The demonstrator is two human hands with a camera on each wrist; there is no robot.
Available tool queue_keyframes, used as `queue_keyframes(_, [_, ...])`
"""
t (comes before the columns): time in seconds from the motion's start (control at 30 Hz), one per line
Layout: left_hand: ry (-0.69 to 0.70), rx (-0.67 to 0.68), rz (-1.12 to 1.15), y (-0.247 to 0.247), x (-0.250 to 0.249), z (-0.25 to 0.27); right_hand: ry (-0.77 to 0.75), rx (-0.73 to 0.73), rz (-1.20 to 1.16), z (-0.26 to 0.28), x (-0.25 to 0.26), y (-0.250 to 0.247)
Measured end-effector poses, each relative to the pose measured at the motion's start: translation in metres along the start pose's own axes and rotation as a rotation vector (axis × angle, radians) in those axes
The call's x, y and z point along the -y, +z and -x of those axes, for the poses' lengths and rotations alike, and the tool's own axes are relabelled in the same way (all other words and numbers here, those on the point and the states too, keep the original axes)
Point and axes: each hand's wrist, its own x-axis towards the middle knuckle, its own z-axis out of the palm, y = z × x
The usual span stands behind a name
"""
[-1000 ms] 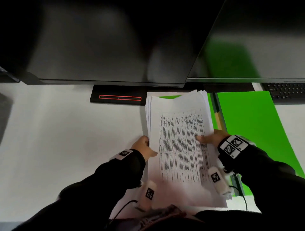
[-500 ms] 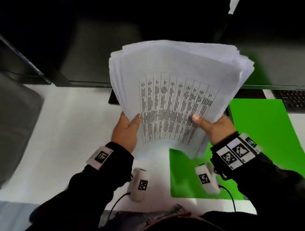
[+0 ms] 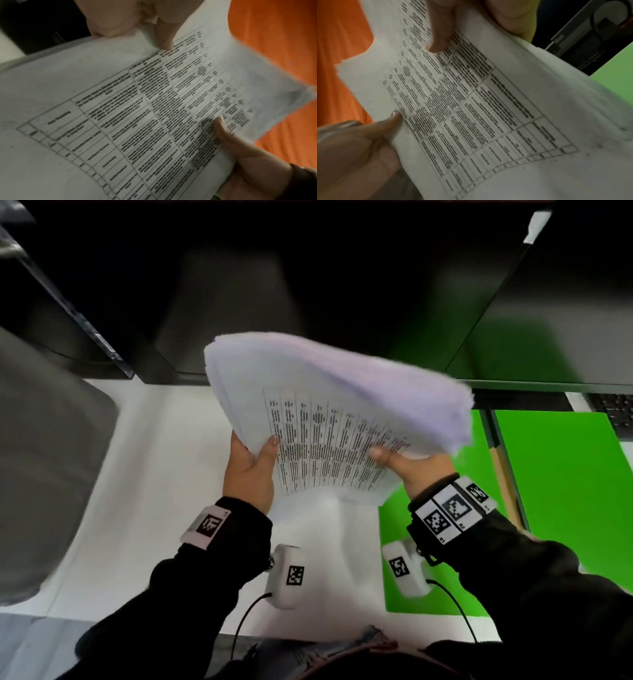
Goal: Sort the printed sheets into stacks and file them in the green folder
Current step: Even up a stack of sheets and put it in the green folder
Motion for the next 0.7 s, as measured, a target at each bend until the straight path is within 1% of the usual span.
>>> queue_keyframes(0.03, [0.025, 0.002, -0.013, -0.003, -0.003, 0.0, -0.109, -0.047, 0.039, 0.006, 0.008, 0.003])
queue_keyframes(0.07, [0.042, 0.013, -0.018, -0.007, -0.006, 0.001, -0.18, -0.079, 0.038, 0.01, 0.012, 0.006])
queue_keyframes(0.1, [0.055, 0.031, -0.026, -0.012, -0.007, 0.002, -0.227, -0.061, 0.029, 0.014, 0.016, 0.008])
queue_keyframes(0.17, [0.051, 0.065, -0.051, -0.022, -0.003, 0.002, -0.25, -0.059, 0.053, 0.019, 0.017, 0.014])
queue_keyframes(0.2, [0.03, 0.075, -0.065, -0.027, 0.002, 0.001, -0.234, -0.036, 0.077, 0.021, 0.016, 0.016])
queue_keyframes(0.27, [-0.025, 0.088, -0.096, -0.033, 0.012, -0.002, -0.126, -0.031, 0.138, 0.026, 0.012, 0.023])
queue_keyframes(0.33, [-0.051, 0.096, -0.106, -0.034, 0.017, -0.005, -0.033, -0.052, 0.2, 0.027, 0.007, 0.027])
queue_keyframes(0.47, [-0.072, 0.048, -0.073, -0.037, 0.013, -0.007, -0.068, -0.073, 0.14, 0.023, 0.011, 0.037])
queue_keyframes(0.57, [-0.079, 0.055, -0.017, -0.048, 0.008, -0.011, -0.068, -0.013, 0.125, 0.02, 0.007, 0.037])
queue_keyframes(0.63, [-0.076, 0.032, 0.024, -0.057, 0.006, -0.014, -0.007, 0.064, 0.127, 0.023, 0.0, 0.032])
queue_keyframes(0.7, [-0.1, -0.018, 0.136, -0.066, 0.006, -0.019, 0.101, 0.099, 0.096, 0.027, -0.009, 0.027])
